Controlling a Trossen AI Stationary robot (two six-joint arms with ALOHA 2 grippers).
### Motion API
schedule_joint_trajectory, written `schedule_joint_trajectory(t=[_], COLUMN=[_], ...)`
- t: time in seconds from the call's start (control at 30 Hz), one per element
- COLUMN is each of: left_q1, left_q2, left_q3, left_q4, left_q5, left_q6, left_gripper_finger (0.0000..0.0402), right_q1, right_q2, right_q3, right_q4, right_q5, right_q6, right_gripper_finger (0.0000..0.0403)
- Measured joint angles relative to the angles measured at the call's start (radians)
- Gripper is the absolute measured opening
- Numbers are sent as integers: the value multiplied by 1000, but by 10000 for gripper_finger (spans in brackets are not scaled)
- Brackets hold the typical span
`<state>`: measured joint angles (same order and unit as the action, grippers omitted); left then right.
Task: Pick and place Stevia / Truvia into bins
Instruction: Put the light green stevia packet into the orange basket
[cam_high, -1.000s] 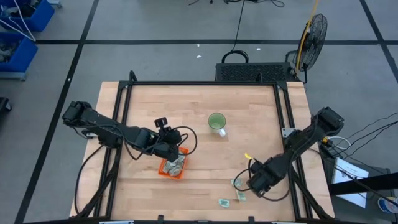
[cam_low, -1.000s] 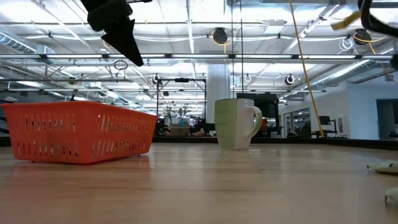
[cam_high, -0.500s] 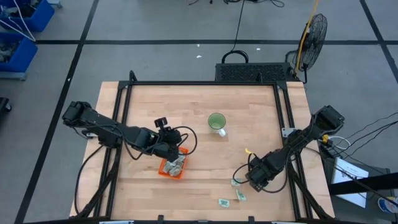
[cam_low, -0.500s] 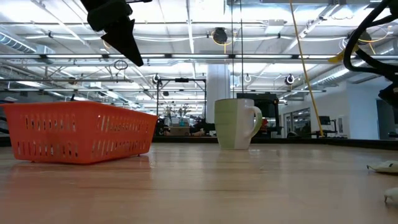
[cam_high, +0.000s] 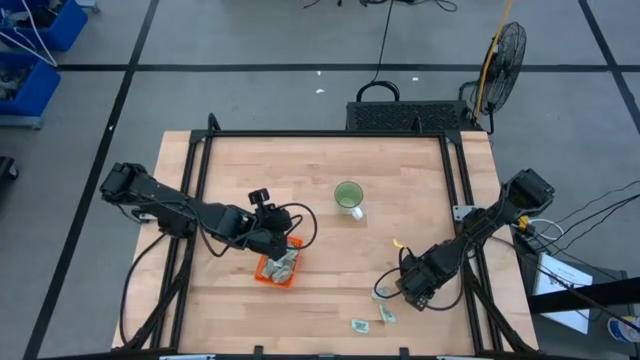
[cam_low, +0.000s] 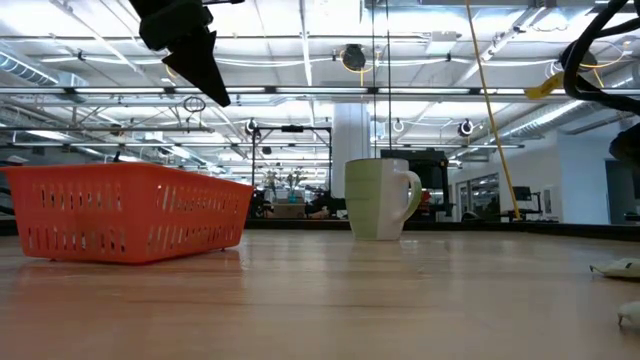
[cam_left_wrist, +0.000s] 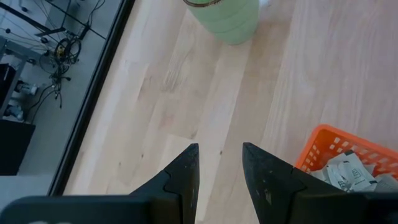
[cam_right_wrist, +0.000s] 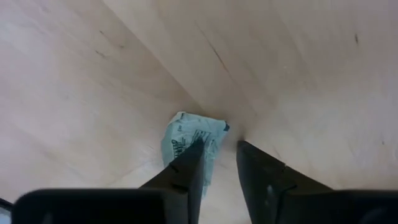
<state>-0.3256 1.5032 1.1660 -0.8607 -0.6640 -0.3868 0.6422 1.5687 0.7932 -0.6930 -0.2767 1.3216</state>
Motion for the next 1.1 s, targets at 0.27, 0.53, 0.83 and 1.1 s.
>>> schedule_joint_trajectory(t=[0.27,0.53,0.83,1.1], left_q1=[0,0,0,0], left_q2=[0,0,0,0], left_q3=[0,0,0,0], left_q4=[0,0,1,3], left_q5=[0,0,0,-18], left_q6=[4,9,9,8], left_gripper_finger=[129,129,129,129], right_q1=[-1,-1,-8,-110], right_q2=[-23,-27,-105,-93], right_q3=[-3,-4,-3,-2], right_q4=[41,100,433,781], right_q5=[9,26,250,718], right_q6=[-51,-219,-523,-1015], right_gripper_finger=[34,4,1,0])
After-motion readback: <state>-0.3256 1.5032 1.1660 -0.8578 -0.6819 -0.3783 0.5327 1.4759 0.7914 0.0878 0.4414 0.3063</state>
